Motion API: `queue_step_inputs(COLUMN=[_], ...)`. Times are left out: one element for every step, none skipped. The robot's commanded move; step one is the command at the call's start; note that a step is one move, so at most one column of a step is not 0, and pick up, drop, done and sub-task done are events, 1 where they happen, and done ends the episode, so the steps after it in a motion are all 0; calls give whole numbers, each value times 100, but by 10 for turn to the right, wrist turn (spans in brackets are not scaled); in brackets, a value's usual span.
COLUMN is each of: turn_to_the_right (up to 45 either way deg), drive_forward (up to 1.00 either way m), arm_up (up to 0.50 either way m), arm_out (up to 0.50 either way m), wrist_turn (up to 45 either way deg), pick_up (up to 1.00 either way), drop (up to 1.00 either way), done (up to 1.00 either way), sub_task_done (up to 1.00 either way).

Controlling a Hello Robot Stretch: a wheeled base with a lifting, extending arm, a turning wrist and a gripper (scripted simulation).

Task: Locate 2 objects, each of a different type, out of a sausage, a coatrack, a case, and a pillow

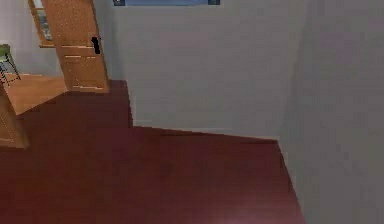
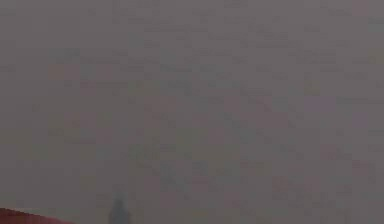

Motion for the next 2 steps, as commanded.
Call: queue_step_inputs(turn_to_the_right=[60, 0], drive_forward=[0, 50], arm_up=[0, 0], arm_out=[0, 0], wrist_turn=[0, 0], pick_up=[0, 0], drop=[0, 0], done=[0, 0], sub_task_done=[0, 0])
